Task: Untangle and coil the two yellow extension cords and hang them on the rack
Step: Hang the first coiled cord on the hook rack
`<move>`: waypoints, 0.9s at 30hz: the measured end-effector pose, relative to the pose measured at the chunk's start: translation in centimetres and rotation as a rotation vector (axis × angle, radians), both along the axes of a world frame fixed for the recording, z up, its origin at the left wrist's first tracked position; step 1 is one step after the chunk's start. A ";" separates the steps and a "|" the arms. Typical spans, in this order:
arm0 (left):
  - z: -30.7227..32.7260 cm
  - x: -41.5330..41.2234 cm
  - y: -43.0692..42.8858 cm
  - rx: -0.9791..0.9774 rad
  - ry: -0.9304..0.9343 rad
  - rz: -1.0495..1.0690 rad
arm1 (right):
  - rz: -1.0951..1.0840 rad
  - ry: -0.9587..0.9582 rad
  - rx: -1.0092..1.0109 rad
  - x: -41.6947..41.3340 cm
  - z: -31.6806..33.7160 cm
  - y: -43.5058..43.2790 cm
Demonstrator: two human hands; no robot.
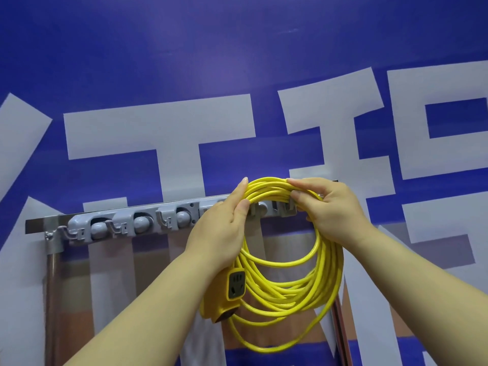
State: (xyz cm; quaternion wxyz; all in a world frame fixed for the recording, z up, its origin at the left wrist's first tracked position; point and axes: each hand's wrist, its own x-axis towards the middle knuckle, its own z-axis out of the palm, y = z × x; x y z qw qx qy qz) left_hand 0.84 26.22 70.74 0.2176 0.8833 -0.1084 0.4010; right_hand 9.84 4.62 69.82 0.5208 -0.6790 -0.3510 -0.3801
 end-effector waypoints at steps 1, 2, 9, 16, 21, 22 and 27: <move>0.0 0.0 -0.2 -0.027 -0.014 0.010 | 0.007 0.004 -0.002 0.1 0.1 0.0; -0.1 0.1 -0.3 -0.048 -0.021 0.024 | 0.010 0.005 -0.008 0.1 0.1 -0.1; 0.5 1.2 -0.3 -0.088 -0.027 0.103 | -0.005 -0.047 -0.077 0.6 0.2 -0.2; 1.3 1.3 -0.3 -0.149 -0.039 0.101 | -0.034 -0.078 -0.131 0.7 0.1 -0.6; 1.0 1.7 -0.9 -0.456 -0.064 -0.088 | -0.025 -0.089 -0.119 0.9 -0.6 -0.5; 0.8 1.7 -1.0 -0.494 -0.078 -0.103 | -0.011 -0.083 -0.106 0.9 -0.8 -0.5; 0.1 1.6 -1.2 -0.501 -0.102 -0.116 | 0.005 -0.091 -0.085 1.1 -1.3 -0.4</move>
